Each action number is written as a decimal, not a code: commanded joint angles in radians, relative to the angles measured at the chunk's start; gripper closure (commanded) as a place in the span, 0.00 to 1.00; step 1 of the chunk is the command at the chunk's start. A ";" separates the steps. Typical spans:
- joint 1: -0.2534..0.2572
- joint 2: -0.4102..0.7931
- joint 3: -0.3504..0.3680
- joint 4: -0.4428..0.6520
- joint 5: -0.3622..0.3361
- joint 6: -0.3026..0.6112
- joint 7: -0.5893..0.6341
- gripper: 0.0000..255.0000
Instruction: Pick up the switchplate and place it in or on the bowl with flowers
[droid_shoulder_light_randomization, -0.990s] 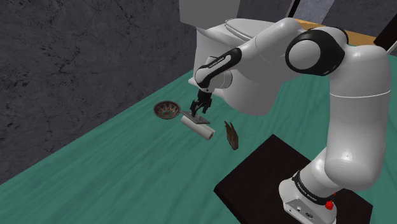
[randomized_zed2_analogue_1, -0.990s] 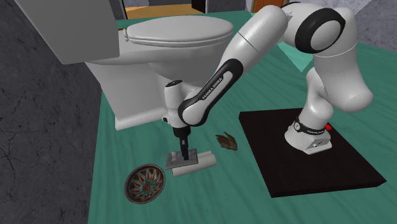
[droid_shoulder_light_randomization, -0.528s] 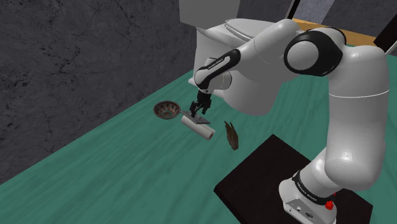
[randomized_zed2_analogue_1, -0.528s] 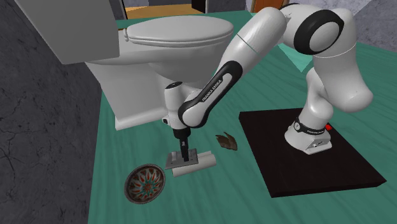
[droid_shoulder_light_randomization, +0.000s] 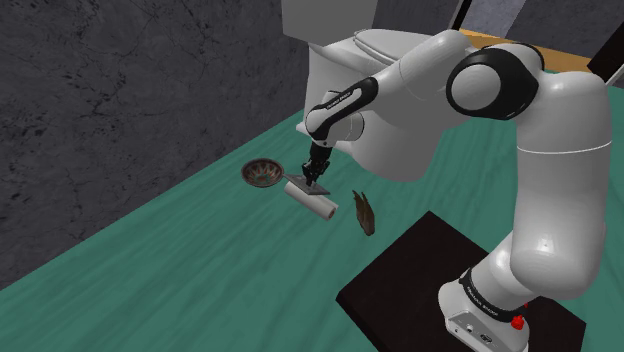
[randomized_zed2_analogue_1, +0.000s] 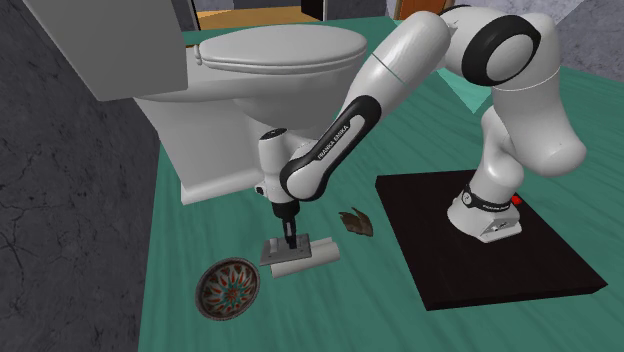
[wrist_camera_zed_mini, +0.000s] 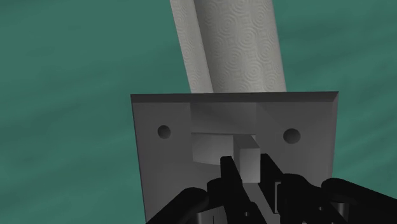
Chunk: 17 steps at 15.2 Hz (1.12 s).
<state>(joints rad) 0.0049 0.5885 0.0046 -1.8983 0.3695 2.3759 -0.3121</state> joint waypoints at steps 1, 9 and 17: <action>0.000 0.000 0.000 0.000 0.000 0.000 0.000 1.00; 0.004 -0.062 -0.008 -0.007 -0.014 -0.052 0.020 1.00; 0.008 -0.137 -0.017 -0.005 -0.033 -0.127 0.048 1.00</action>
<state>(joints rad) 0.0115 0.4606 -0.0114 -1.9069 0.3398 2.2606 -0.2696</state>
